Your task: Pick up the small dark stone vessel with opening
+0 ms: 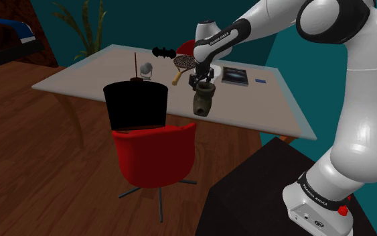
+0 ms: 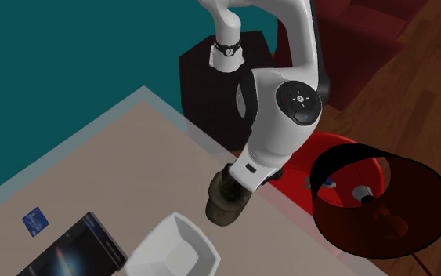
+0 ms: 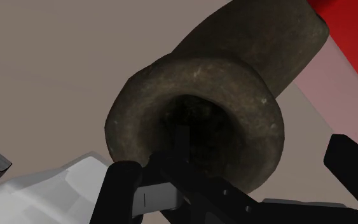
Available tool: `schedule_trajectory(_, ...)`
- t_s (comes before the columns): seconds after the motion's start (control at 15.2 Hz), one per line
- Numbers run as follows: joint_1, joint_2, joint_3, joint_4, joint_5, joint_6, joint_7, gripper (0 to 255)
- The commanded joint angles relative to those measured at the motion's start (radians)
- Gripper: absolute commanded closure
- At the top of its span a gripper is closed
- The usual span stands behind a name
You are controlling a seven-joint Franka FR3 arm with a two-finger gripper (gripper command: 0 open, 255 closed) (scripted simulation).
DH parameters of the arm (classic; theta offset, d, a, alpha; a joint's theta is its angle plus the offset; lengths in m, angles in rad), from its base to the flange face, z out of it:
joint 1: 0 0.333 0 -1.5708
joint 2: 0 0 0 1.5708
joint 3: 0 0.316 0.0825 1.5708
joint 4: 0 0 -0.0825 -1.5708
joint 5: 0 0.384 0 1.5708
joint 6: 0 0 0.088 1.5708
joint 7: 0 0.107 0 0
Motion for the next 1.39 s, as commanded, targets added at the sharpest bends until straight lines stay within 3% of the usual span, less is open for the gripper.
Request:
schedule_trajectory(0.0,0.001,0.007,0.0,0.0,-0.001,0.007,0.002,0)
schedule_trajectory(0.07,0.001,0.008,0.0,0.001,-0.001,0.008,0.002,255)
schedule_trajectory(0.66,0.0,0.007,0.0,0.0,-0.001,0.007,0.002,255)
schedule_trajectory(1.32,-0.001,-0.059,0.005,0.04,0.011,-0.098,-0.016,255)
